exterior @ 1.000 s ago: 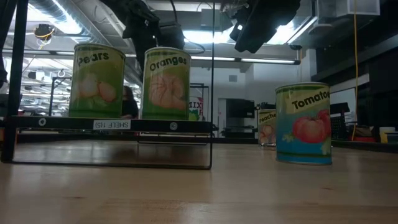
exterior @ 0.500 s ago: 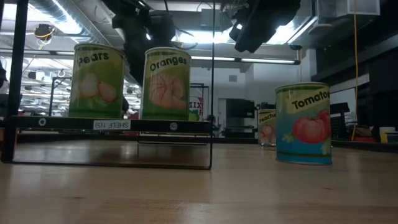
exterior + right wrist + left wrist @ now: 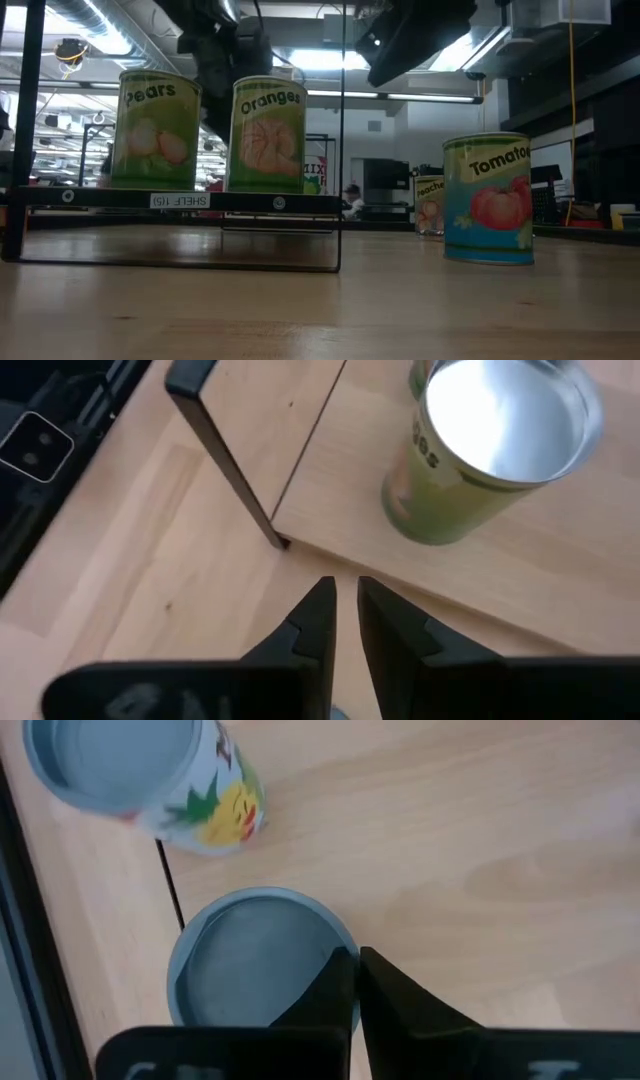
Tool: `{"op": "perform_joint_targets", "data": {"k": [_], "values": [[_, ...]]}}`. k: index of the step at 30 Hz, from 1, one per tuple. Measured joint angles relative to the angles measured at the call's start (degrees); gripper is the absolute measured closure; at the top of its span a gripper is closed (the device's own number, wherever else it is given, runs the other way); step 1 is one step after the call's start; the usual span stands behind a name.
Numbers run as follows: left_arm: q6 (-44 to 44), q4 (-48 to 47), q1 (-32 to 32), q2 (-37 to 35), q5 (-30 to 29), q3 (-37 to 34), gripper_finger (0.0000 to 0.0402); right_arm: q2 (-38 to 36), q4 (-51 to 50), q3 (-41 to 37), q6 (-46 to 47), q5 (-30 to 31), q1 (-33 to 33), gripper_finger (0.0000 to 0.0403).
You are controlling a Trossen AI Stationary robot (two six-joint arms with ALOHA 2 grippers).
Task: Pick and place cans onto a shelf
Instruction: Put the small canned oranges on the shelf
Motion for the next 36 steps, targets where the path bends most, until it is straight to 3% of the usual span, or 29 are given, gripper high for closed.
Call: {"op": "perform_joint_targets", "data": {"k": [23, 36], "values": [[5.48, 0.44, 1.77, 4.74, -0.07, 0.13, 0.0397, 0.0, -0.17, 0.0, -3.09, 0.0, -5.05, 0.0351], [5.17, 0.42, 1.75, 4.87, -0.1, 0.13, 0.0343, 0.0, -0.46, 0.0, -3.18, 0.0, -5.05, 0.0351]]}}
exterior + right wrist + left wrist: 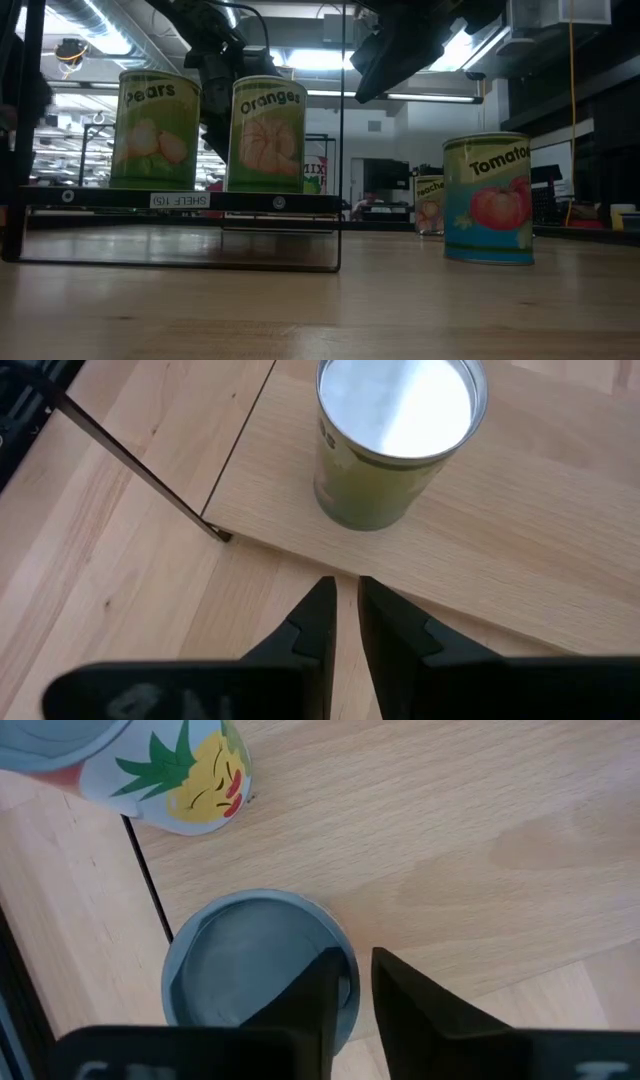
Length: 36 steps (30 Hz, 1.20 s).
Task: Pick and place cans onto a shelf
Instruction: Put the small canned oranges on the shelf, then put the canned peaches on the shelf
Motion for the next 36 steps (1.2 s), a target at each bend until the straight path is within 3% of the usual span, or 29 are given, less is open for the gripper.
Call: {"op": "perform_joint_targets", "data": {"k": [24, 36], "values": [[-0.15, 1.53, -0.02, -0.25, -0.17, -0.07, 0.0327, 0.0, -0.02, 0.0, 0.17, 0.0, 0.0, 0.0351], [-2.55, 1.06, -0.08, -5.96, -0.05, -0.07, 0.0334, -0.83, -2.13, 0.0, 0.61, -0.09, 0.02, 0.0351]]}}
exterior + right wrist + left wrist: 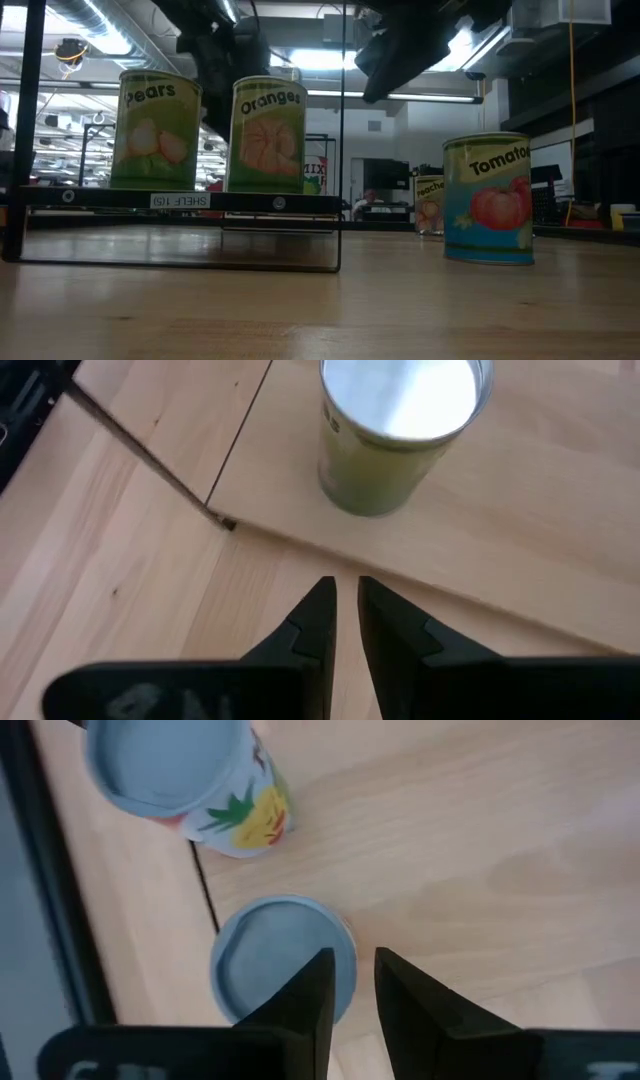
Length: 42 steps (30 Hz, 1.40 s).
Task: Pick and place cans onto a shelf
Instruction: Put the canned peaches on the shelf
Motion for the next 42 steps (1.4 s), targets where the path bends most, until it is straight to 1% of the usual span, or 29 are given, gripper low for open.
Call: {"op": "perform_joint_targets", "data": {"k": [5, 11, 15, 17, 19, 22, 24, 27, 30, 33, 36, 42], "values": [[-2.48, -1.86, -0.57, -4.89, 0.06, 0.0, 0.0332, -3.14, -2.25, 0.0, 0.02, 0.04, -0.02, 0.0351], [-10.37, -5.35, -2.46, -12.87, 0.15, 0.0, 0.0332, -9.51, -6.61, 0.0, 0.04, 0.3, -0.96, 0.0351], [-15.5, -10.06, -4.57, -18.44, 0.78, 0.0, 0.0331, -13.42, -9.77, 0.0, 0.12, 4.47, -3.33, 0.0351], [-18.68, -12.69, -5.64, -20.93, 2.87, 0.0, 0.0331, -14.83, -10.95, 0.0, 1.26, 6.86, -5.18, 0.0351], [-20.6, -13.9, -6.36, -23.65, 6.7, -1.11, 0.0331, -15.77, -11.99, 0.0, 1.93, 8.52, -7.49, 0.0351], [-22.12, -12.69, -7.26, -28.63, 11.42, -5.84, 0.0331, -16.39, -13.93, -0.2, 2.72, 9.16, -11.4, 0.0351], [-24.46, -9.31, -7.99, -32.47, 12.12, -9.86, 0.0331, -16.79, -13.43, -1.77, 2.8, 9.14, -14.07, 0.0351], [-29.06, -2.63, -8.58, -37.73, 9.74, -17.18, 0.0331, -16.96, -12.34, -5.25, 3.61, 8.47, -17.93, 0.0351], [-33.52, 6.24, -9.09, -42.64, 7.04, -24.01, 0.0331, -17.18, -9.93, -8.92, 6.08, 4.86, -21.24, 0.0351], [-36.15, 12.73, -9.4, -46.01, 4.94, -29.52, 0.0331, -17.13, -6.93, -11.64, 8.88, 0.85, -23.38, 0.0351], [-36.71, 17.27, -9.74, -47.48, 3.81, -32.87, 0.0331, -17.13, -5.61, -13.04, 8.95, 0.48, -24.52, 0.0351], [-36.69, 18.39, -9.74, -47.68, 3.71, -34.45, 0.0331, -17.13, -5.64, -13.2, 8.67, 2.84, -26.11, 0.0351]]}}
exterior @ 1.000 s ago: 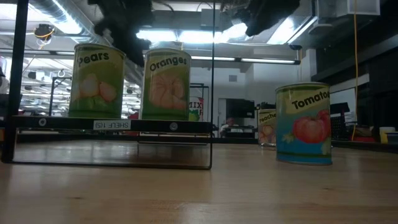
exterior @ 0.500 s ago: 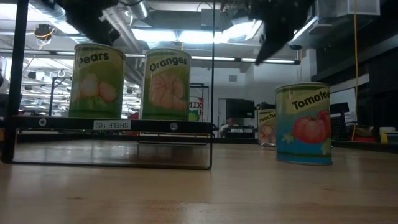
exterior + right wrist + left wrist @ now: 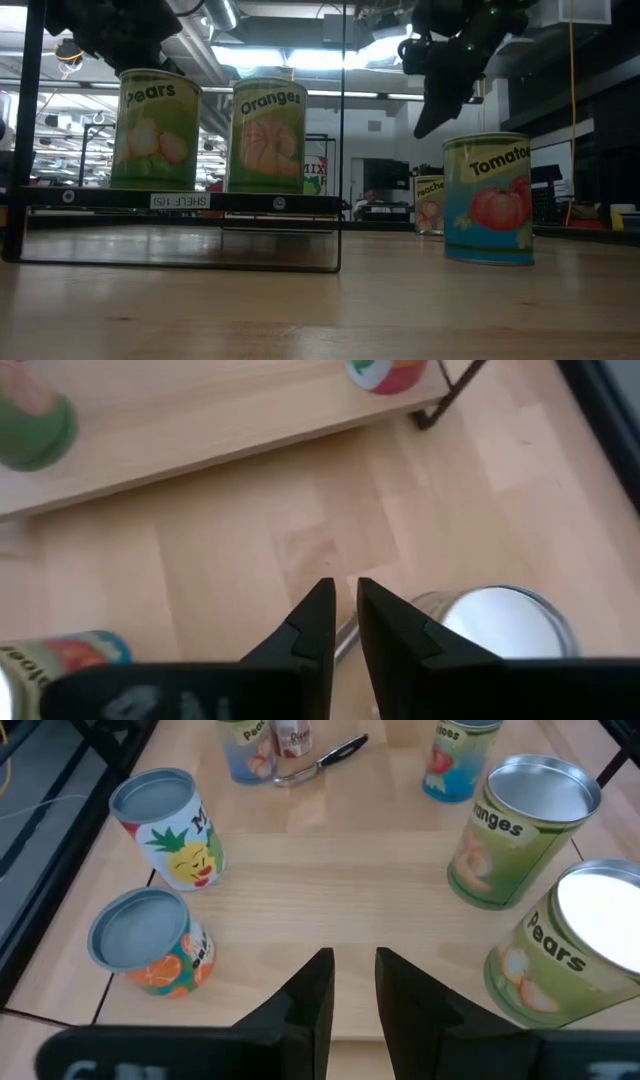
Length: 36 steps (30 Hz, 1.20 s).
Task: Pick and place cans onto a shelf
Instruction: Put the canned peaches on the shelf
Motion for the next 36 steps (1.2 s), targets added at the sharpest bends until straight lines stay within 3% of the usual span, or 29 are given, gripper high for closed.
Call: {"op": "perform_joint_targets", "data": {"k": [6, 19, 27, 36], "values": [[0.02, -0.03, 0.0, 0.0, 0.02, 0.0, 0.0331, 0.13, -1.16, 0.0, 0.02, 5.83, -0.85, 0.0351], [0.04, -0.34, 0.0, 0.02, 0.07, 0.0, 0.0331, 0.17, -0.99, -0.29, 0.21, 6.67, -1.16, 0.0351], [0.07, -1.22, 0.0, 0.04, 0.07, 0.0, 0.0331, 0.22, 8.05, -9.42, 0.23, 7.35, -2.2, 0.0351], [0.48, -1.18, 0.0, 0.04, 0.07, 0.0, 0.0331, 0.22, 11.6, -11.56, -0.54, 8.93, -3.26, 0.0351]]}}
